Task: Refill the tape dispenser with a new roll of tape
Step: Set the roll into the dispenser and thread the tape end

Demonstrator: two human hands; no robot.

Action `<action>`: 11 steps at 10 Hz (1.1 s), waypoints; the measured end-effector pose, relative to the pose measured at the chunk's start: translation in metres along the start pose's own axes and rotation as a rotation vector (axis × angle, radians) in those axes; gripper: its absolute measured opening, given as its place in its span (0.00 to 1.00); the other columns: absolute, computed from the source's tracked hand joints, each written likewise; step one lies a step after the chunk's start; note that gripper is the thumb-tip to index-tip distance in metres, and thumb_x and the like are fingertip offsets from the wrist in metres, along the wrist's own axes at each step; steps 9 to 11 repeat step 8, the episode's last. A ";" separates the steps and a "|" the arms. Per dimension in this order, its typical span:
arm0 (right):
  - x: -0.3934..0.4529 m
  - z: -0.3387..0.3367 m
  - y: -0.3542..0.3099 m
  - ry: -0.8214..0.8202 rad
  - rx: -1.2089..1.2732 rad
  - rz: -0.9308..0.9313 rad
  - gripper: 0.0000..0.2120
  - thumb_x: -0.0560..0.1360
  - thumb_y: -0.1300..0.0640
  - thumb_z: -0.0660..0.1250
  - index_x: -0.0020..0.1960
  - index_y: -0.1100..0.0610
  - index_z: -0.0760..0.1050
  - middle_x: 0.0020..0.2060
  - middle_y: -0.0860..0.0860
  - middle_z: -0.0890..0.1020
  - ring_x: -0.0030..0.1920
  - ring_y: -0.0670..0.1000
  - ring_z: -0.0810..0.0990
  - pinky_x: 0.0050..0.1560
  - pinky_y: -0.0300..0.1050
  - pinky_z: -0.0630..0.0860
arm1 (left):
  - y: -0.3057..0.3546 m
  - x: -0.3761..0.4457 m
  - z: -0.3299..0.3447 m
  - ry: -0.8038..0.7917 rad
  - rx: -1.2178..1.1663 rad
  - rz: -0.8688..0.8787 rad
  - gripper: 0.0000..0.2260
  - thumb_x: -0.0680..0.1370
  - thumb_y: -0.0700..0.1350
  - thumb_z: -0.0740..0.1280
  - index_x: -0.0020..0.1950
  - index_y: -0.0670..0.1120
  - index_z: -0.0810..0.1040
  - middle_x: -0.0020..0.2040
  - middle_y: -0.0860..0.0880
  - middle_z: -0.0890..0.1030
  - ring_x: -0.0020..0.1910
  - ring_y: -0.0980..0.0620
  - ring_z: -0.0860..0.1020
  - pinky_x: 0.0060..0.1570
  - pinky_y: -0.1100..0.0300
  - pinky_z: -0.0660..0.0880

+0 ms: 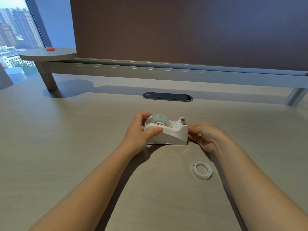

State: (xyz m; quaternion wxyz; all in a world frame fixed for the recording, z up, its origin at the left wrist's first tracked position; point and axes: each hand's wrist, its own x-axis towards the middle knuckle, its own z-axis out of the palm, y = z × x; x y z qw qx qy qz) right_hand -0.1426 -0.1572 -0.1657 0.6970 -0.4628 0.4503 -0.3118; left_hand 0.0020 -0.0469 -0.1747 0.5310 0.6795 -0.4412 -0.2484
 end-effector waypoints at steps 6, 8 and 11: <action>-0.025 0.003 0.000 0.251 -0.514 -0.247 0.14 0.70 0.58 0.67 0.53 0.62 0.72 0.52 0.58 0.76 0.44 0.53 0.74 0.38 0.41 0.71 | 0.018 -0.003 0.004 0.036 0.373 0.004 0.26 0.74 0.47 0.62 0.70 0.45 0.58 0.70 0.44 0.66 0.66 0.45 0.65 0.66 0.51 0.64; -0.136 0.010 -0.018 0.047 -0.656 -0.751 0.04 0.72 0.57 0.64 0.47 0.51 0.72 0.43 0.44 0.77 0.46 0.45 0.73 0.44 0.33 0.72 | 0.079 -0.072 -0.015 0.076 0.133 0.271 0.11 0.75 0.47 0.60 0.57 0.49 0.72 0.57 0.51 0.77 0.54 0.57 0.72 0.55 0.62 0.71; -0.136 0.010 -0.018 0.047 -0.656 -0.751 0.04 0.72 0.57 0.64 0.47 0.51 0.72 0.43 0.44 0.77 0.46 0.45 0.73 0.44 0.33 0.72 | 0.079 -0.072 -0.015 0.076 0.133 0.271 0.11 0.75 0.47 0.60 0.57 0.49 0.72 0.57 0.51 0.77 0.54 0.57 0.72 0.55 0.62 0.71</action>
